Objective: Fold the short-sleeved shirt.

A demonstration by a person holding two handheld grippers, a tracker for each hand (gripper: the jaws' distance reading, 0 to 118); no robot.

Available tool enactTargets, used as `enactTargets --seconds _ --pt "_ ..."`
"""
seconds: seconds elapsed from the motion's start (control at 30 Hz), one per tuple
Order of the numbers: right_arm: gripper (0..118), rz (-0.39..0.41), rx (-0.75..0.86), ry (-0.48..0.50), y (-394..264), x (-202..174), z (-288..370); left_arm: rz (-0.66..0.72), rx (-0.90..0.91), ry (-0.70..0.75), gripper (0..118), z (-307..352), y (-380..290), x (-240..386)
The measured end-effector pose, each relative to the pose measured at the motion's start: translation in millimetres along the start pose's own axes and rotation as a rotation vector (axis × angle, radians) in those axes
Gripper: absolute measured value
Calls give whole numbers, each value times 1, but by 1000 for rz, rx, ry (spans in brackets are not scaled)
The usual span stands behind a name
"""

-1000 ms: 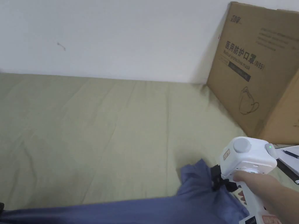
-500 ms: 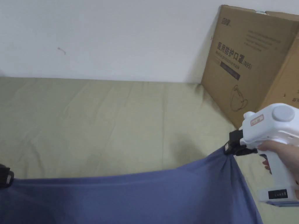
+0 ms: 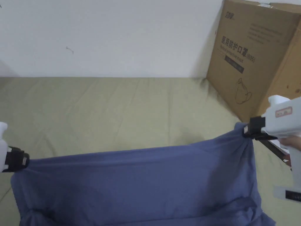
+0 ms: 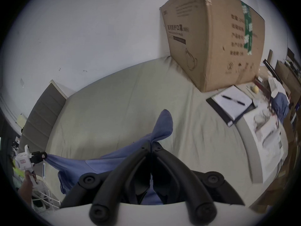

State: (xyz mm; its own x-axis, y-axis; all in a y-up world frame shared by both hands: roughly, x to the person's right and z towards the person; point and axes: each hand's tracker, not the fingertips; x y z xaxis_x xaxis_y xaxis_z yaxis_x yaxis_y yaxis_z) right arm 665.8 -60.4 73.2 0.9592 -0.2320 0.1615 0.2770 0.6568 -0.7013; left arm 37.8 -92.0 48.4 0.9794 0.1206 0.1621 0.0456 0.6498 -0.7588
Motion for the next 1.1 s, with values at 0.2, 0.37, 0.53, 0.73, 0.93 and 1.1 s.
enactTargets --seconds 0.2,0.37,0.53,0.73,0.93,1.1 --pt "0 -13 -127 -9 -134 41 17 -19 -68 -71 0 19 -113 8" --pt "0 -63 -173 -49 -221 65 25 -16 -107 -60 0 22 -180 11" --pt "0 -118 -176 -80 -244 80 2 61 -125 -61 0 7 -199 3" --pt "20 -65 -180 -134 -233 65 0 18 -146 -44 27 7 -191 7" --pt "113 -81 -35 -7 -220 48 62 108 -9 -71 117 70 -173 8" --pt "114 34 -33 138 -202 -17 123 149 167 -196 117 141 -133 30"
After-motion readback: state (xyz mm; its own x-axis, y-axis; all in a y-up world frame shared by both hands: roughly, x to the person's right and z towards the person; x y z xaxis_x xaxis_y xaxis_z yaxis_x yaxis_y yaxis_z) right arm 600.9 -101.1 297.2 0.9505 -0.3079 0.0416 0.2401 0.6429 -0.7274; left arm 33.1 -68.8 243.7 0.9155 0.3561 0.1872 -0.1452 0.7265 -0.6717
